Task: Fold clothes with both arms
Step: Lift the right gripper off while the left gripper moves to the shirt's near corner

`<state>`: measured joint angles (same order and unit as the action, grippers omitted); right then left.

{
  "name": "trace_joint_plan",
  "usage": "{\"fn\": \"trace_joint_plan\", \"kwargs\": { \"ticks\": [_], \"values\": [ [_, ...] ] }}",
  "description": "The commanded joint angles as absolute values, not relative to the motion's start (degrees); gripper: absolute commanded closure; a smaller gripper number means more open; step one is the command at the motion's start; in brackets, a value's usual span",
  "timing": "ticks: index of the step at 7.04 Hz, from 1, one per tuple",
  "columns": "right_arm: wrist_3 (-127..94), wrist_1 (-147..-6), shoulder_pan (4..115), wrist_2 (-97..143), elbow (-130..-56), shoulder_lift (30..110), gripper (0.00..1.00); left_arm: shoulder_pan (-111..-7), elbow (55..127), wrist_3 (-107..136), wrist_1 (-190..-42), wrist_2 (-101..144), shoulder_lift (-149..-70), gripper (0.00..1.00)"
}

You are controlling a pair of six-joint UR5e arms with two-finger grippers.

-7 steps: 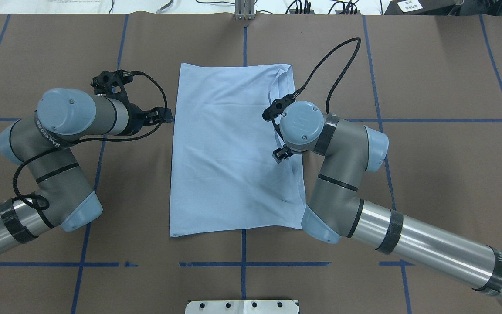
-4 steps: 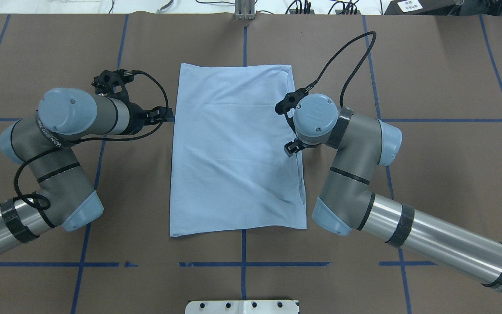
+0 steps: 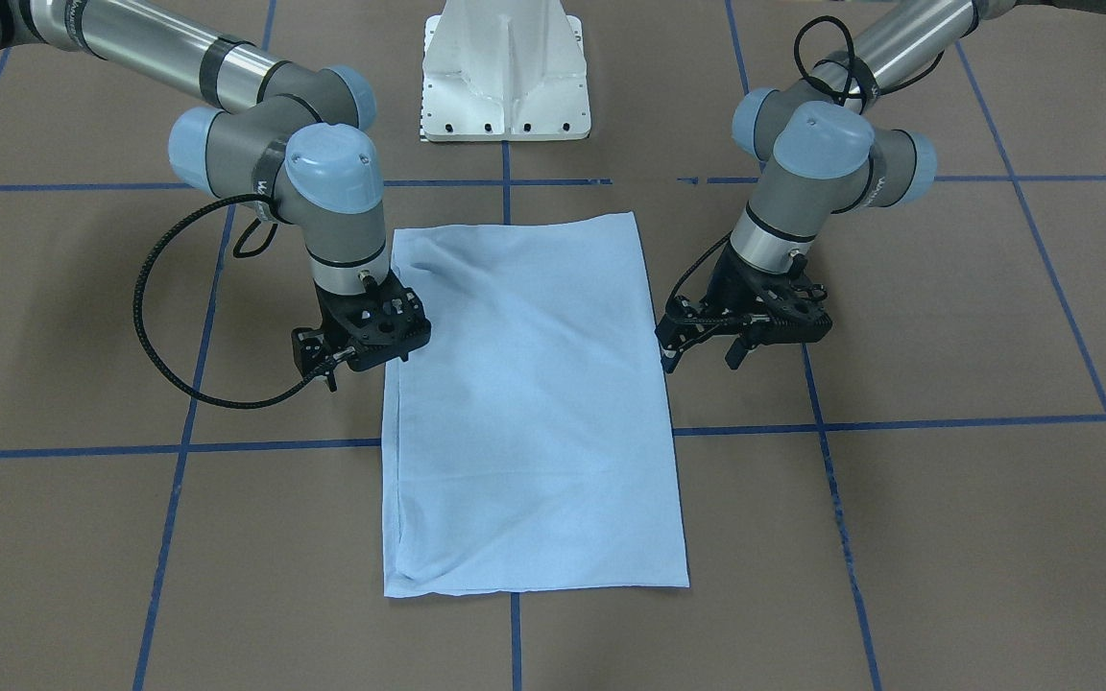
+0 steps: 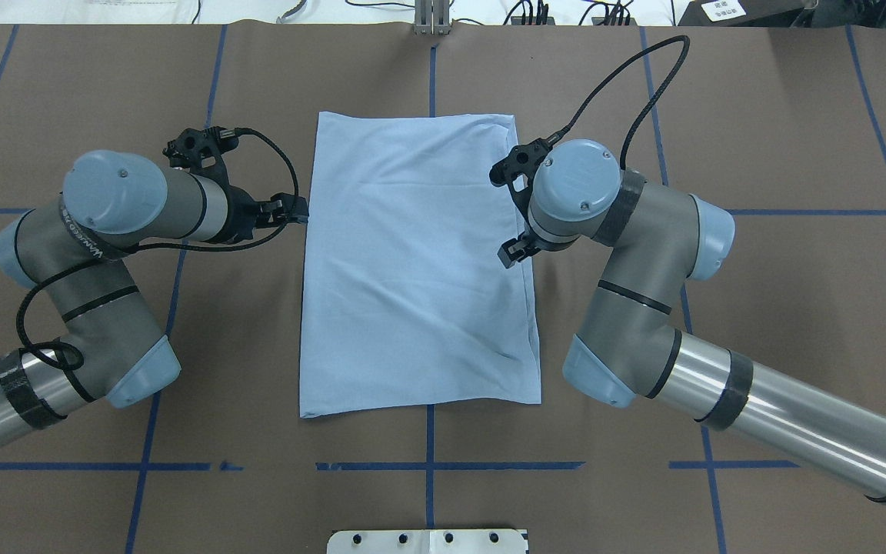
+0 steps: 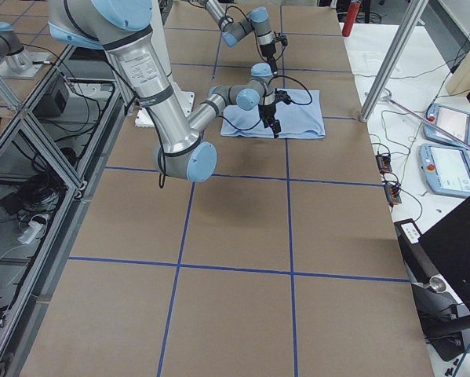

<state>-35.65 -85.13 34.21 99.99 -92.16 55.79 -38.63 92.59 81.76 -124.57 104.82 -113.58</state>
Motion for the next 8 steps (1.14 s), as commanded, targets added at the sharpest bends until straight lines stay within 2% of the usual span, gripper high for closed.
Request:
{"fn": "trace_joint_plan", "kwargs": {
  "ticks": [1, 3, 4, 6, 8],
  "values": [
    [-41.88, -85.17, 34.45, 105.88, -100.77, 60.88, 0.00, -38.06, 96.47, 93.82, -122.54, 108.28, -111.81, 0.00],
    [-45.76, -85.17, 34.02, 106.52, -106.67, 65.55, 0.00, -31.76, 106.48, 98.58, -110.37, 107.15, -108.90, 0.00],
    [-55.71, -85.08, 33.32, 107.65, -108.70, 65.74, 0.00, -25.55, 108.26, 103.40, -106.39, 101.57, -109.07, 0.01],
    [-61.78, -84.90, 32.26, 108.90, -110.91, 65.65, 0.00, -17.97, 108.55, 107.48, -101.35, 96.96, -110.73, 0.06],
    [-61.61, -84.90, 31.12, 108.72, -110.83, 65.74, 0.00, -15.91, 108.54, 108.28, -98.88, 96.33, -110.83, 0.11]
  ]
}}
